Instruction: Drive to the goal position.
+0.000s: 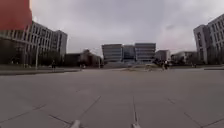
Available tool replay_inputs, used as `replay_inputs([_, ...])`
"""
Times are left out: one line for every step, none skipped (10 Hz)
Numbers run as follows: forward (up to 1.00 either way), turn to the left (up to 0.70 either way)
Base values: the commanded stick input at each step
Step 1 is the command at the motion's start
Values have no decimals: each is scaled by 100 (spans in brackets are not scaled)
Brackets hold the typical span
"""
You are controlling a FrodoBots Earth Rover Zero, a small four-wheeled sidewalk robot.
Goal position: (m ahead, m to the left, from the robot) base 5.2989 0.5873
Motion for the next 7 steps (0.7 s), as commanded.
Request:
replay_inputs([70,0])
replay_inputs([70,0])
replay_inputs([70,0])
replay_inputs([70,0])
replay_inputs([70,0])
replay_inputs([70,0])
replay_inputs([70,0])
